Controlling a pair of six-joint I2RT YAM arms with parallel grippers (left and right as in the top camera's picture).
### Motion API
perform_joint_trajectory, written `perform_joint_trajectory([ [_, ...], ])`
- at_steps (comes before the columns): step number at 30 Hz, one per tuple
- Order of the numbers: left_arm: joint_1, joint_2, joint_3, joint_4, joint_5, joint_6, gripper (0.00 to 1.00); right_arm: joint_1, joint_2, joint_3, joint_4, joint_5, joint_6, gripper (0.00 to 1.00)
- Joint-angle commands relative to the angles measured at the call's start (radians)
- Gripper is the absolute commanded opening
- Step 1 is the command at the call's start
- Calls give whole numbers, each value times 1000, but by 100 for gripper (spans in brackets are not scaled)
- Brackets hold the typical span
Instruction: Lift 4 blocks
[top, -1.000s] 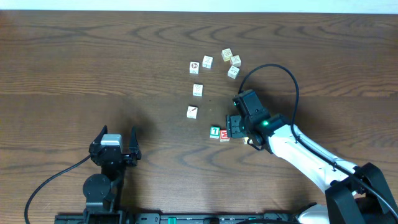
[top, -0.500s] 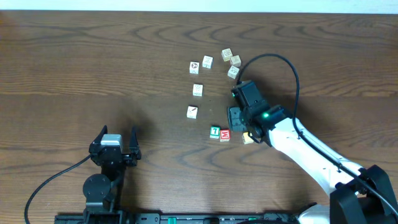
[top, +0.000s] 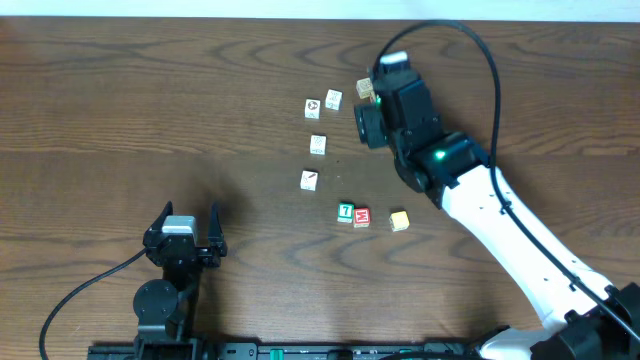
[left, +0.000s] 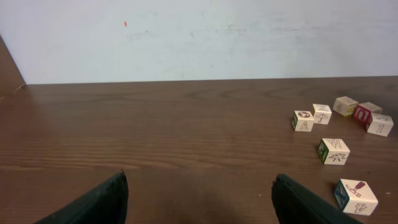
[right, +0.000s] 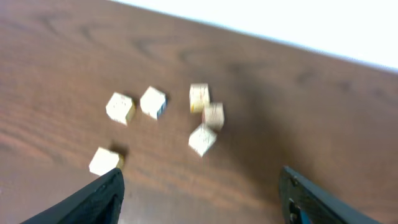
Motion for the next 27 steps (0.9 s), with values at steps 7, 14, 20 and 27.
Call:
perform_joint_trajectory([
  [7, 6, -4, -14, -39, -1, -5, 74, -10, -30, 73, 53, 58, -190, 79],
  [14, 6, -4, -14, -39, -1, -5, 74, -11, -90, 73, 39, 57, -203, 77],
  [20, 6, -4, -14, -39, -1, -5, 74, -18, -201, 73, 28, 57, -203, 79],
  [27, 6, -4, -14, -39, -1, -5, 74, -22, -322, 71, 23, 33, -184, 77],
])
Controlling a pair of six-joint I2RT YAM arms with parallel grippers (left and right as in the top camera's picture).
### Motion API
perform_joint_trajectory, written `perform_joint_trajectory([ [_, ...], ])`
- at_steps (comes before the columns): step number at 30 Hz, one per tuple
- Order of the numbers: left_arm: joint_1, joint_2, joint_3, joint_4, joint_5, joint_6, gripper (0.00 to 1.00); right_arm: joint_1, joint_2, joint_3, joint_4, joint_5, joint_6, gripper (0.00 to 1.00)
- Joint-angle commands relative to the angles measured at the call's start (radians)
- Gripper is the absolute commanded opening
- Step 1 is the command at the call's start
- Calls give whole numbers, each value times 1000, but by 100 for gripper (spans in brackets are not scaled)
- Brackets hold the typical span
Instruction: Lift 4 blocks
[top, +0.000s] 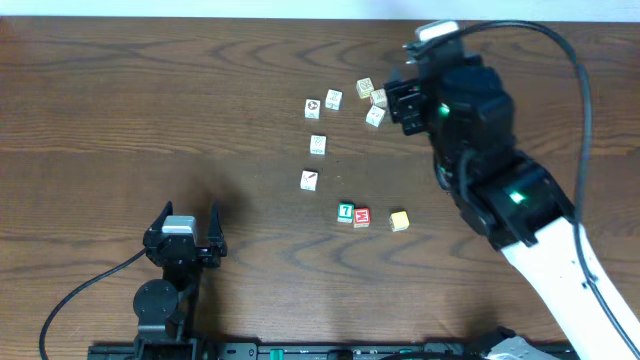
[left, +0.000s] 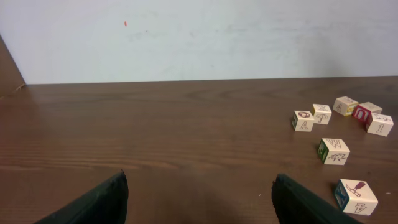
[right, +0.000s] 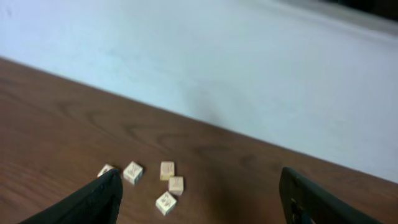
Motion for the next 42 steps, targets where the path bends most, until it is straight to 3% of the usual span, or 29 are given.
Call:
perform_joint_trajectory([
  [1, 6, -4, -14, -39, -1, -5, 74, -11, -70, 18, -4, -15, 6, 77],
  [8, 6, -4, -14, -39, -1, -5, 74, -16, -202, -39, 30, -27, 6, 80],
  [13, 6, -4, -14, -39, -1, -5, 74, -32, -368, -184, 143, -27, 6, 86],
  [20, 6, -4, -14, -39, -1, -5, 74, -43, -570, -342, 291, 41, 50, 86],
  [23, 6, -4, -14, -39, -1, -5, 74, -43, -566, -337, 250, 149, 78, 89],
  [25, 6, -4, -14, -39, -1, -5, 74, -43, -552, -337, 127, 200, 127, 91],
  [26, 6, -4, -14, -39, -1, -5, 75, -43, -548, -337, 60, 200, 156, 99],
  [30, 6, -4, -14, -39, -1, -5, 75, -43, -505, -337, -184, 200, 278, 99],
  [39, 6, -4, -14, -39, -1, -5, 74, -43, -359, -338, -291, 93, 361, 93],
  [42, 6, -4, -14, -39, -1, -5, 75, -43, -275, -338, -345, 84, 412, 81],
])
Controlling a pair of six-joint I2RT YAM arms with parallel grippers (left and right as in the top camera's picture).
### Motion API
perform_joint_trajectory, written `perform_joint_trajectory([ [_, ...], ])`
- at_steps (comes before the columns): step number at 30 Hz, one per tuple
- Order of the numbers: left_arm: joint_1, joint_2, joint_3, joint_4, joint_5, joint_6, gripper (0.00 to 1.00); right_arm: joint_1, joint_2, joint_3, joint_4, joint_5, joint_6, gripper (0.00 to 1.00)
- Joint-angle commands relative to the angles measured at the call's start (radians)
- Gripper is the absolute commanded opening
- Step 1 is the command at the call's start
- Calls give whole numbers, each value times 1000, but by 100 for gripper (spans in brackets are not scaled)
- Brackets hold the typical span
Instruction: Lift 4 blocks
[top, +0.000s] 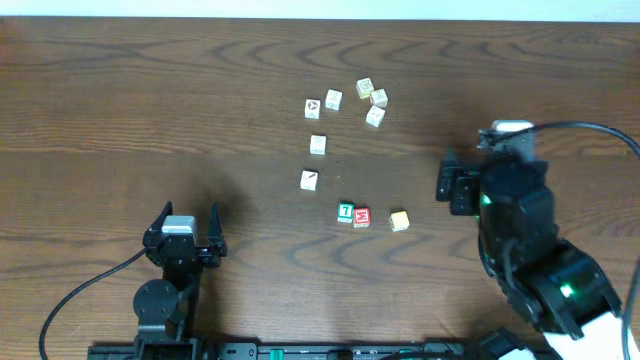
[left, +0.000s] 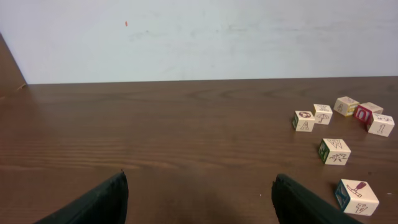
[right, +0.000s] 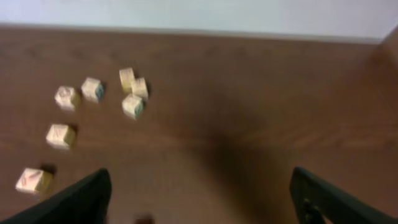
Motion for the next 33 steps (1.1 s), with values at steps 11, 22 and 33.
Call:
perform_joint_trajectory([
  [11, 6, -5, -14, -39, 2, -5, 74, -6, 381, 0, -134, -101, 232, 51],
  [22, 6, -5, -14, -39, 2, -5, 74, -6, 541, -22, -166, -100, 233, 35],
  [33, 6, -5, -14, -39, 3, -5, 74, -6, 555, -217, -41, -186, 281, 19],
])
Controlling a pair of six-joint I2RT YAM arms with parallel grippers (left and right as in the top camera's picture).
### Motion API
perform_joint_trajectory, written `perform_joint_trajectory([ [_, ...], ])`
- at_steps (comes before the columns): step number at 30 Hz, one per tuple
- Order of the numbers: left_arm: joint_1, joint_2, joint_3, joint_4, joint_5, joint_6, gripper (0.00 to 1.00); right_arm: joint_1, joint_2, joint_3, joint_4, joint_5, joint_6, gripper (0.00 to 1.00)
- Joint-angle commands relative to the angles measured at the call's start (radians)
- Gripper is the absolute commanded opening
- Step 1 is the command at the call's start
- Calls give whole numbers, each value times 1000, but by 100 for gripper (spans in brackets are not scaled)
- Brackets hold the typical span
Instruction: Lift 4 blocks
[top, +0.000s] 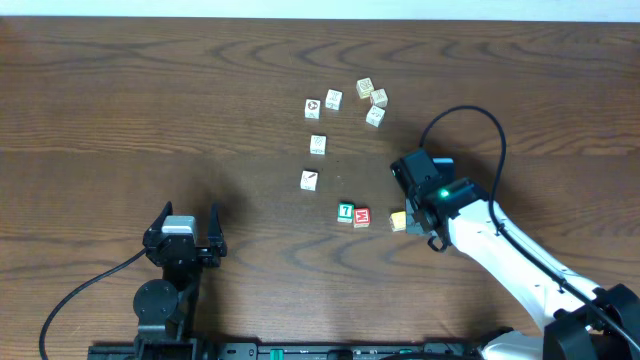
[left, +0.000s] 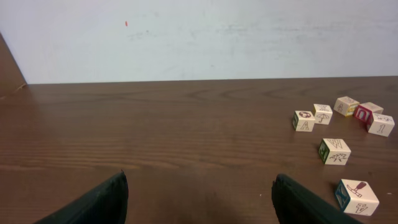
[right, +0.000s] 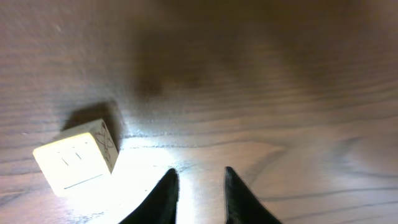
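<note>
Several small lettered blocks lie scattered mid-table: a back cluster (top: 374, 100), two single ones (top: 318, 144) (top: 309, 180), then a green block (top: 346, 212), a red block (top: 362, 216) and a plain tan block (top: 398, 221). My right gripper (top: 416, 214) is down at the table just right of the tan block. In the right wrist view its gripper (right: 198, 177) has narrowed jaws with only bare wood between them, and the tan block (right: 76, 162) lies to their left, outside them. My left gripper (left: 199, 182) rests wide open near the front left, holding nothing.
The wooden table (top: 120, 110) runs to a white wall at the back. The right arm's black cable (top: 470, 120) loops over the table behind the arm. The back blocks (left: 339, 115) show far right in the left wrist view.
My right gripper was high over the table's right side with wide jaws. Now it is low beside the tan block with its jaws much narrower. The blocks and the left arm have not moved.
My right gripper was wide open over the back cluster of blocks. It then stood higher and further back right, later over the right side of the table. Now it is down by the tan block in front. No block has shifted.
</note>
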Motion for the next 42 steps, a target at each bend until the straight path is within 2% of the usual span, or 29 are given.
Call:
perform_joint_trajectory([
  [1, 6, -4, -14, -39, 2, -5, 74, -6, 10, -53, 49, -71, 25, 18],
  [6, 6, -4, -14, -39, 2, -5, 74, -6, 10, -101, 133, -124, -16, 15],
  [11, 6, -4, -14, -39, 3, -5, 74, -6, 10, -133, 188, -125, -46, 19],
  [17, 6, -4, -14, -39, 3, -5, 74, -6, 10, -133, 244, -208, -116, 18],
  [42, 6, -4, -14, -39, 3, -5, 74, 4, 11, -133, 306, -319, -71, 17],
])
